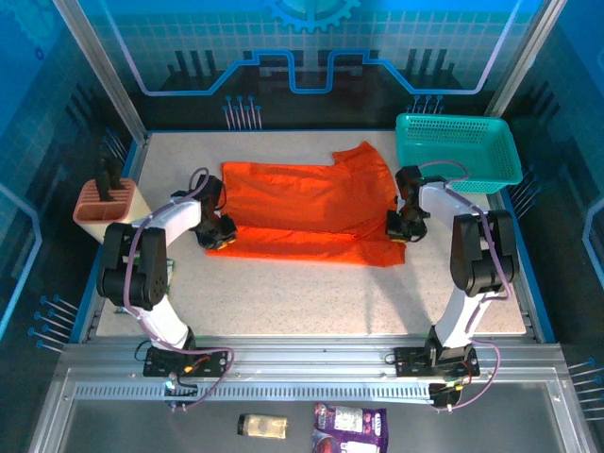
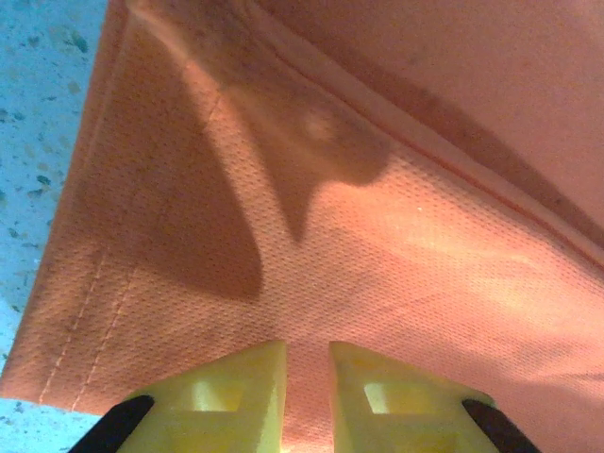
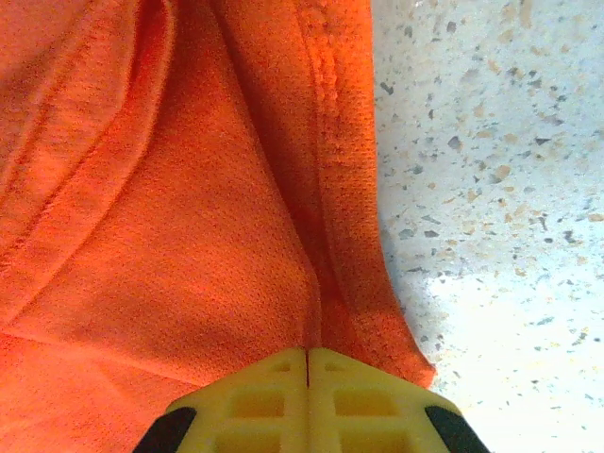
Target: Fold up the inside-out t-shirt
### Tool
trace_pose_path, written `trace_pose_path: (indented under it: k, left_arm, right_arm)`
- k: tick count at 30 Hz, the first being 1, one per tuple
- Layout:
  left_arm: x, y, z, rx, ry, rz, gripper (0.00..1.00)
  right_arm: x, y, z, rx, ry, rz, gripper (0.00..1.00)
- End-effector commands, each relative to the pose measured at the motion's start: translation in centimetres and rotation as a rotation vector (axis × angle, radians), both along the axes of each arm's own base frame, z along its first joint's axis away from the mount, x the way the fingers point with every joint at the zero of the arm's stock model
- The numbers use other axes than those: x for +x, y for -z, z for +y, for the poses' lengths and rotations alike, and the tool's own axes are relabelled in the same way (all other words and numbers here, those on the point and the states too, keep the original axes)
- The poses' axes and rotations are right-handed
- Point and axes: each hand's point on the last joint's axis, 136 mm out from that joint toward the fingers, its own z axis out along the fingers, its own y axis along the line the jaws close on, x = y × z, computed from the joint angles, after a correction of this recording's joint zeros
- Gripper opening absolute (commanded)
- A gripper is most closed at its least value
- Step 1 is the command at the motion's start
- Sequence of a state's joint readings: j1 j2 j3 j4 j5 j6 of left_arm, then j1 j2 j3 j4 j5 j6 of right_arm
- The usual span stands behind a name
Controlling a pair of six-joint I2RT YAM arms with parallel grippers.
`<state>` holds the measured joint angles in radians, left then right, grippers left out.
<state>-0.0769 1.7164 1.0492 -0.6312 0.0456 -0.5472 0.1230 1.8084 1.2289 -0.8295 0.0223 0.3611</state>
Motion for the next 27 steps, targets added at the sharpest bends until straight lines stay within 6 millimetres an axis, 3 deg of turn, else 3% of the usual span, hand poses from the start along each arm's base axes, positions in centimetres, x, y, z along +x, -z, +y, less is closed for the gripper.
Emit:
trace_pose_path:
  k: [1, 18, 22, 27]
  left_arm:
    - [-1.1, 0.8, 0.6, 0.031, 0.001, 0.054, 0.20]
    - [-2.4, 1.3, 1.2, 0.060, -0.010, 0.099, 0.19]
    - [-2.0, -0.2, 0.9, 0.041, -0.019, 0.056, 0.19]
    - [-2.3, -2.6, 0.9, 0.029, -0.037, 0.005, 0.21]
  right_arm:
    - [0.8, -1.6, -0.8, -0.021, -0.001, -0.037, 0.00]
    - [3.2, 0.8, -1.8, -0.091, -0.043, -0.041, 0.00]
    - [2.9, 0.5, -2.0, -0.102, -0.028, -0.040, 0.16]
    - [0.6, -2.5, -3.1, -0.147, 0.015, -0.067, 0.35]
